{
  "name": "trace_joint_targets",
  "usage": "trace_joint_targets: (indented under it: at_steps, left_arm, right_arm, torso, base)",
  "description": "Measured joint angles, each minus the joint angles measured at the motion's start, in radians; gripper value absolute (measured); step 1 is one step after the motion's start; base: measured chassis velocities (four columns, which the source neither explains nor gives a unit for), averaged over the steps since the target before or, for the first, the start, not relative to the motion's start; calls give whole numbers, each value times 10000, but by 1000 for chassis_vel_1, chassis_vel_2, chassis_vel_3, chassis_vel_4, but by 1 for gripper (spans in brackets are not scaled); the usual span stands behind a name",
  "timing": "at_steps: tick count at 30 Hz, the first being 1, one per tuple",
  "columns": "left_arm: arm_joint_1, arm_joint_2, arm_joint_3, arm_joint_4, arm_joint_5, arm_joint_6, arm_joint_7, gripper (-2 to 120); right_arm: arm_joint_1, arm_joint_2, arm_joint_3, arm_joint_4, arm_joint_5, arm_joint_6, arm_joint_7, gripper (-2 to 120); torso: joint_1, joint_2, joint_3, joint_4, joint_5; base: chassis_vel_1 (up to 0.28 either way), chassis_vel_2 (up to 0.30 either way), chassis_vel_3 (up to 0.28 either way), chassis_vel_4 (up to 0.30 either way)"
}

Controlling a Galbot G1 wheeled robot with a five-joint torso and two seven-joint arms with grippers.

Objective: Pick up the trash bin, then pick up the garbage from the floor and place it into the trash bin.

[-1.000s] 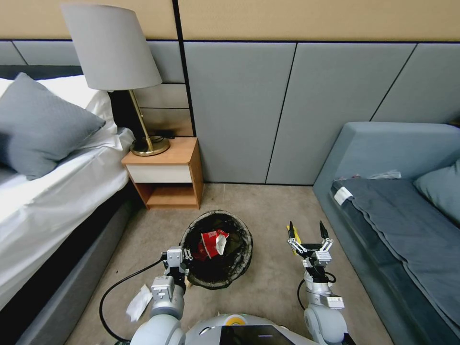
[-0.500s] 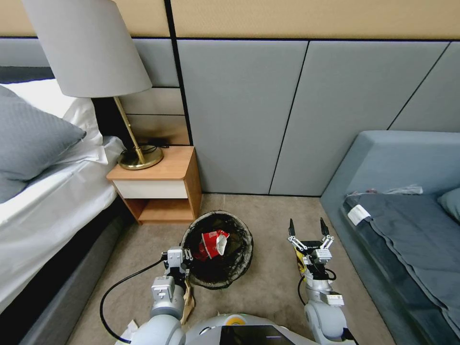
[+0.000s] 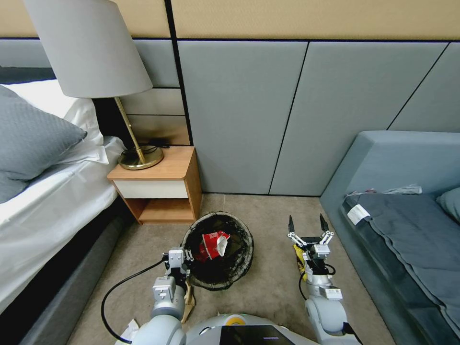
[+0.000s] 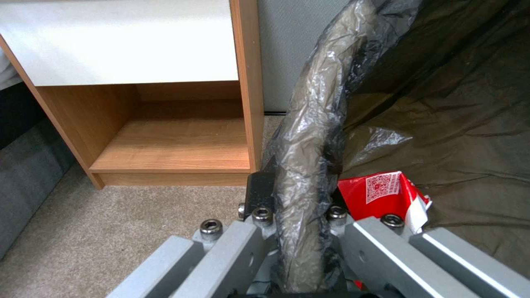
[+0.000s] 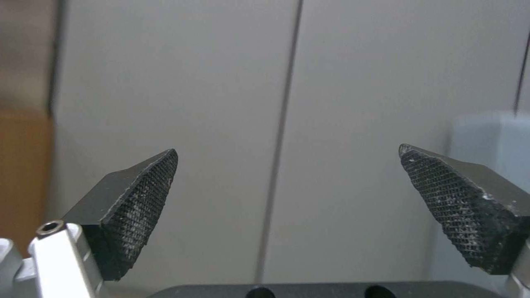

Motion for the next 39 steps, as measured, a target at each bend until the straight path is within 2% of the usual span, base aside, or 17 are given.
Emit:
trace_joint_targets:
  at_steps: [1, 2, 4, 5, 6, 9, 10, 12, 16, 19, 24, 26, 28, 39]
  left_arm:
    - [1, -1, -5, -6, 1, 1, 1, 0]
    - [1, -1, -5, -6, 1, 1, 1, 0]
    - [-3, -10, 12, -6, 9, 2, 2, 0]
    - [-6, -12, 30, -4, 13, 2, 3, 0]
    - [-6, -12, 30, -4, 13, 2, 3, 0]
    - [-18, -2, 57, 5, 16, 1, 6, 0]
    - [-18, -2, 57, 5, 16, 1, 6, 0]
    - [-23, 26, 48, 5, 5, 2, 7, 0]
    - [-28, 63, 40, 11, -12, 2, 6, 0]
    - [-28, 68, 41, 18, -17, 1, 7, 0]
    - [-64, 102, 51, 39, -62, -1, 9, 0]
    - [-59, 110, 33, 26, -65, -1, 10, 0]
    - [-31, 130, -17, -29, -78, -1, 11, 0]
    - [15, 102, -49, -50, -74, -1, 12, 0]
  right_arm:
    - [-43, -50, -38, 88, 92, -765, 219, 100]
    - [-43, -50, -38, 88, 92, -765, 219, 100]
    - [-82, -168, -185, 210, 419, -2272, 594, 100]
    - [-71, -210, -204, 209, 491, -2742, 621, 100]
    - [-71, -210, -204, 209, 491, -2742, 621, 100]
    - [74, -417, -225, 73, 749, -4309, 552, 100]
    - [74, -417, -225, 73, 749, -4309, 552, 100]
    - [237, -572, -227, -101, 975, -5222, 404, 100]
    - [419, -771, -231, -397, 1101, -5919, 156, 100]
    - [457, -825, -249, -512, 1126, -6048, 103, 100]
    - [900, -1051, -447, -1748, 1275, -6330, -115, 100]
    - [1006, -1087, -475, -2041, 1320, -6319, -176, 100]
    - [1285, -1207, -548, -2864, 1527, -6308, -330, 100]
    - [2162, -1478, -553, -4933, 1897, -5927, -760, 100]
  torso:
    - [0, 0, 0, -1, -1]
    - [0, 0, 0, -1, -1]
    - [0, 0, 0, 0, -1]
    - [0, 0, 0, 0, -1]
    - [0, 0, 0, 0, -1]
    - [0, 0, 0, 1, 0]
    - [0, 0, 0, 1, 0]
    - [0, 0, 0, 1, -1]
    - [0, 0, 0, 1, -1]
    - [0, 0, 0, 0, -2]
    - [0, -1, 0, 0, 3]
    - [0, 0, 0, 1, 1]
    - [0, 0, 0, 0, 1]
    - [0, 0, 0, 0, 0]
  base:
    - [0, 0, 0, 0]
    - [0, 0, 0, 0]
    - [0, 0, 0, 0]
    - [0, 0, 0, 0]
    - [0, 0, 0, 0]
    - [0, 0, 0, 0]
    - [0, 0, 0, 0]
    - [0, 0, 0, 0]
    - [0, 0, 0, 0]
    - [0, 0, 0, 0]
    - [0, 0, 0, 0]
    - [0, 0, 0, 0]
    - [0, 0, 0, 0]
    - [0, 0, 0, 0]
